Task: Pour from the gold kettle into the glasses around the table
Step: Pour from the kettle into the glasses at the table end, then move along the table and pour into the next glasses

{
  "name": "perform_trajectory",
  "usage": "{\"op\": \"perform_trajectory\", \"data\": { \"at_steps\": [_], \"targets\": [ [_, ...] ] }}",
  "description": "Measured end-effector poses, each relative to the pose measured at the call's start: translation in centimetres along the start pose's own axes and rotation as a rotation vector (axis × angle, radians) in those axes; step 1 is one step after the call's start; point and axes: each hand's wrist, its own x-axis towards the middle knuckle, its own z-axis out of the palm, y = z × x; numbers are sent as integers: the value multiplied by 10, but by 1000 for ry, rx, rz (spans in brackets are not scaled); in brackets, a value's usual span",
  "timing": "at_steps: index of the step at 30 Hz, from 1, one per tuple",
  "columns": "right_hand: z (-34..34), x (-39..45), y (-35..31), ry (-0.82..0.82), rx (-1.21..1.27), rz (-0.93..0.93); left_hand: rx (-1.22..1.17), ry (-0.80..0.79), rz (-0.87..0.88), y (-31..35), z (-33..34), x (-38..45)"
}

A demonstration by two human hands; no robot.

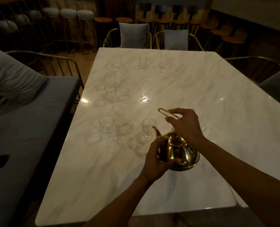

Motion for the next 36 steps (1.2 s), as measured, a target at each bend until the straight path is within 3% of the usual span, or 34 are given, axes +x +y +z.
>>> {"op": "perform_trajectory", "data": {
  "at_steps": [24, 36],
  "targets": [
    [-5, -15, -66, 181, 124, -168, 213, 25, 361, 30, -57, 34],
    [94, -46, -113, 325, 131, -102, 149, -147, 235, 18, -180, 18]
  ]
}}
